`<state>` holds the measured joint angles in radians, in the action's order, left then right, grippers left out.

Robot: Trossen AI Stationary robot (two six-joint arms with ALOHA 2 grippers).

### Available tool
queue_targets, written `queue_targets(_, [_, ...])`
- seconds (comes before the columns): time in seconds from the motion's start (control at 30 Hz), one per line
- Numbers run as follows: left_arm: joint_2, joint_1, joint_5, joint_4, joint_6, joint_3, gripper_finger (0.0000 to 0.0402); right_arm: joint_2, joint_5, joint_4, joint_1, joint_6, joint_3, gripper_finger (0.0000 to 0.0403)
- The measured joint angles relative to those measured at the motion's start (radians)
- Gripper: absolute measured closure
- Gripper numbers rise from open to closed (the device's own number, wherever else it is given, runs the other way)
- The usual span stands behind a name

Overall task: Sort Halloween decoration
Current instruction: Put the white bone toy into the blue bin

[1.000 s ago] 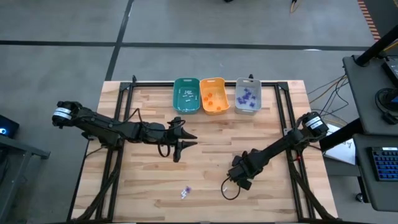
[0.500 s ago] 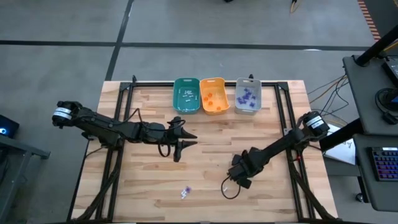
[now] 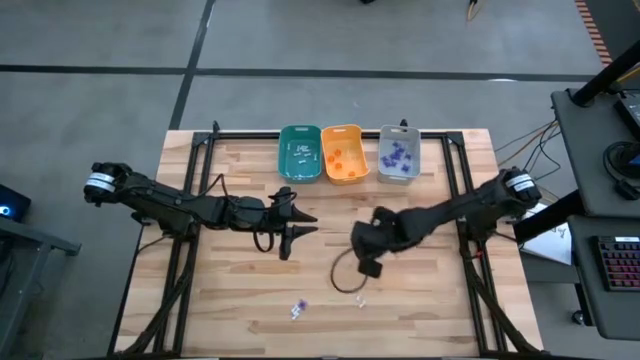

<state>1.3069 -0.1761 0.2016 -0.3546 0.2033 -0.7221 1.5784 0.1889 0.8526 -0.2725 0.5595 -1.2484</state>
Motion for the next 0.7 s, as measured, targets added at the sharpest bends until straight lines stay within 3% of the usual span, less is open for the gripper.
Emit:
queue_targets(0.37, [-0.1, 0.0, 0.029, 0.112, 0.023, 0.028, 0.0311, 0.009, -0.004, -0.448, 0.219, -0.434, -0.02, 0.0394])
queue_targets(0.7, [-0.226, -0.005, 0.08, 0.3, 0.051, 0.031, 0.0311, 0.009, -0.085, -0.757, 0.436, -0.631, -0.02, 0.0394])
